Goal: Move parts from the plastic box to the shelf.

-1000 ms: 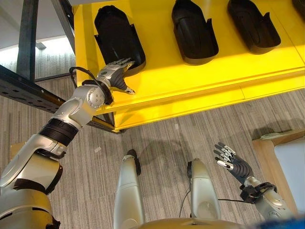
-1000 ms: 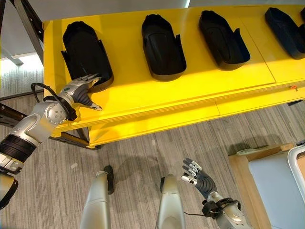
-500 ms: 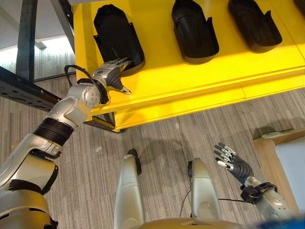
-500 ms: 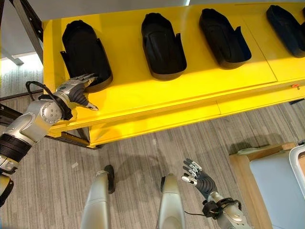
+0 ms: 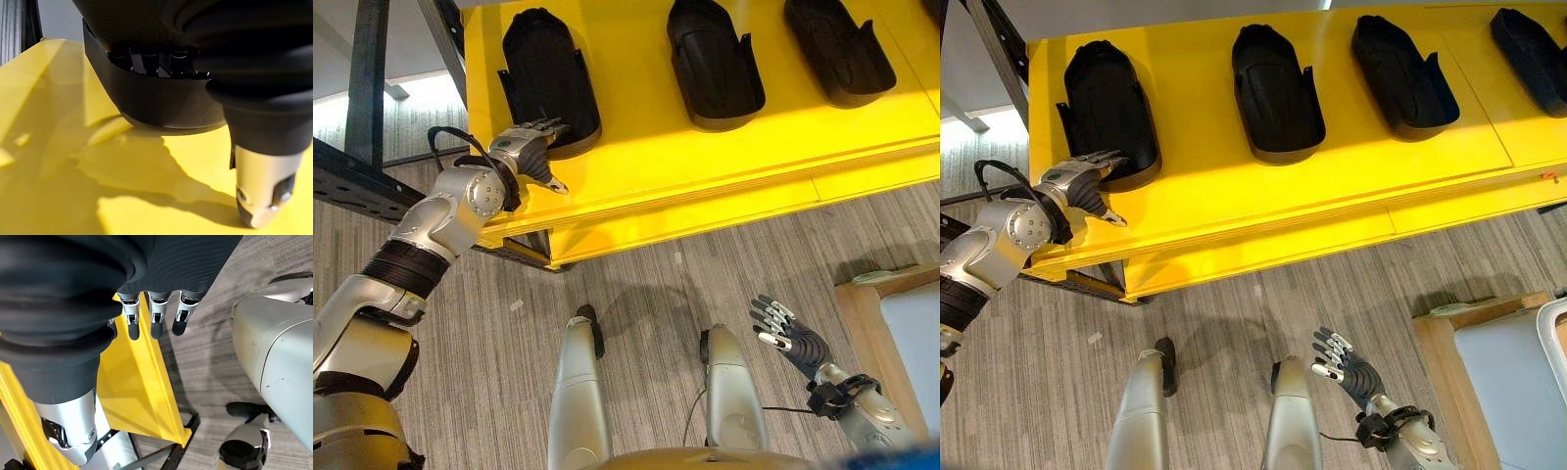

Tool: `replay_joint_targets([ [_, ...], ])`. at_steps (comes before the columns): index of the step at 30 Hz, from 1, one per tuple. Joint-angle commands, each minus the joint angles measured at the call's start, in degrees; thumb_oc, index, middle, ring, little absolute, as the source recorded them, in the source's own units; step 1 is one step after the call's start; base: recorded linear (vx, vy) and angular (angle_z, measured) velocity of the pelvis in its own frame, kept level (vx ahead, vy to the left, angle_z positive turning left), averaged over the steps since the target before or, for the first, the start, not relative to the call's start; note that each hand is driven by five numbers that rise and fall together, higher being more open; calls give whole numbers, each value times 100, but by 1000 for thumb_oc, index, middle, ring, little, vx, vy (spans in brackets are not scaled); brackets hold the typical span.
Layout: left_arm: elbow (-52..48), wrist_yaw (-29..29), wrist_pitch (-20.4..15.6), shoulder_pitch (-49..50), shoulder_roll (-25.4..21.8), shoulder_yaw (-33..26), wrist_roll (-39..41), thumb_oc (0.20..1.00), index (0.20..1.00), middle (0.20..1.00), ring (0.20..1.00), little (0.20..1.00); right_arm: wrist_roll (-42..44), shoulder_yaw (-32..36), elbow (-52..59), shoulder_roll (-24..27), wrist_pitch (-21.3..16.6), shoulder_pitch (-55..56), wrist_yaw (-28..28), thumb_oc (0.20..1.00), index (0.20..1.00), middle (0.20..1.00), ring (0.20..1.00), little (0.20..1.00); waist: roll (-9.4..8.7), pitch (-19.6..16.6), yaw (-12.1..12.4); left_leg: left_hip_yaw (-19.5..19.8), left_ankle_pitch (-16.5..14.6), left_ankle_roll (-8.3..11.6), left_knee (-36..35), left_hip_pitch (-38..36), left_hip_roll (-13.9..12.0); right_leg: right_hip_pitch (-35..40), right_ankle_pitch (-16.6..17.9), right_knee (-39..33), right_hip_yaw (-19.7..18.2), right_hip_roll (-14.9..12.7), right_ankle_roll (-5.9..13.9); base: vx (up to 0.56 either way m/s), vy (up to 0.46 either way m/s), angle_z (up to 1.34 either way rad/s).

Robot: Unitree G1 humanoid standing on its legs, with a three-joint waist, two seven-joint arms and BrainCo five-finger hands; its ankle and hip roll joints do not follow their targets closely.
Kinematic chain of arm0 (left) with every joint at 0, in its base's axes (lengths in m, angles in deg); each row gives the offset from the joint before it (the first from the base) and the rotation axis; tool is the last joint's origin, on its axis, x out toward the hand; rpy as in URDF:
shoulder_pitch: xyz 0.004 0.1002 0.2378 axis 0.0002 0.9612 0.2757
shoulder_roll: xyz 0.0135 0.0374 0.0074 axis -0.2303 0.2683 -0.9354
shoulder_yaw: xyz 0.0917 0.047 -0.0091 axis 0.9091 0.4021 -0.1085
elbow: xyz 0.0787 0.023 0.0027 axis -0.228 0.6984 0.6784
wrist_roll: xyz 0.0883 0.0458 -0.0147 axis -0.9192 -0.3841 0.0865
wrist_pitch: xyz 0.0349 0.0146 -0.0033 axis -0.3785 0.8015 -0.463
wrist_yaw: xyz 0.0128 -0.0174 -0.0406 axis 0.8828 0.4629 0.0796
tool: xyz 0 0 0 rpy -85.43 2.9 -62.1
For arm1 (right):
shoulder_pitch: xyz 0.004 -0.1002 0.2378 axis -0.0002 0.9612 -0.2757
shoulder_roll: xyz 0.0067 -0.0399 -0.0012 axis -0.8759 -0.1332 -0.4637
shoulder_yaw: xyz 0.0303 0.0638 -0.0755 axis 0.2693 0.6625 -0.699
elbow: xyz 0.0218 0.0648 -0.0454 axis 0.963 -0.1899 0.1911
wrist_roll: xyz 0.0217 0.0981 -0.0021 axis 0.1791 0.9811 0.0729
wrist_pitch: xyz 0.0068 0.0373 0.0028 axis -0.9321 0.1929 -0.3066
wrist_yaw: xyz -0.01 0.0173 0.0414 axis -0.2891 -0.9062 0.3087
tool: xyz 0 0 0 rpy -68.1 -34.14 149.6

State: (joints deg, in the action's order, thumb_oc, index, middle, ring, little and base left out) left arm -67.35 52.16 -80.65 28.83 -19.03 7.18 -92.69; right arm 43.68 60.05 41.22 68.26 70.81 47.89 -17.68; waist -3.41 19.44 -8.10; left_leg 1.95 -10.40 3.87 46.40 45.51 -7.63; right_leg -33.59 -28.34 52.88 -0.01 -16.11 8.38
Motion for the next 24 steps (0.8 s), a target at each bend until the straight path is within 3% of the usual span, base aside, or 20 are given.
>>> replay_joint_targets([
  [1, -26, -55, 55, 105, -398, -244, -237, 1000, 1000, 1000, 1000, 1000, -79, 264, 354, 217, -41, 326, 108, 1000, 1000, 1000, 1000, 1000, 133, -166, 62, 147, -757, 109, 388, -189, -432, 520, 258, -415, -131, -66, -236, 0, 0, 0],
  [16, -143, 4, 40, 127, -578, -440, -339, 1000, 1000, 1000, 1000, 1000, -83, 323, 346, 211, -6, 326, 148, 1000, 1000, 1000, 1000, 1000, 148, -165, 76, 147, -772, 103, 419, -162, -420, 500, 245, -394, -131, -73, -235, 0, 0, 0],
  [21, -440, 547, -155, 190, -516, -932, 292, 1000, 1000, 1000, 1000, 1000, 3, 317, 301, 166, -150, 251, 98, 1000, 1000, 1000, 1000, 1000, 140, -174, 104, 154, -767, 95, 449, -131, -391, 464, 240, -370, -137, -63, -256, 0, 0, 0],
  [24, -854, 1096, -427, 491, -432, -1556, 847, 1000, 1000, 1000, 1000, 1000, 66, 271, 284, 157, -308, 226, 43, 1000, 1000, 1000, 1000, 1000, 141, -205, 134, 166, -754, 96, 432, -133, -384, 442, 240, -353, -131, -51, -273, 0, 0, 0],
])
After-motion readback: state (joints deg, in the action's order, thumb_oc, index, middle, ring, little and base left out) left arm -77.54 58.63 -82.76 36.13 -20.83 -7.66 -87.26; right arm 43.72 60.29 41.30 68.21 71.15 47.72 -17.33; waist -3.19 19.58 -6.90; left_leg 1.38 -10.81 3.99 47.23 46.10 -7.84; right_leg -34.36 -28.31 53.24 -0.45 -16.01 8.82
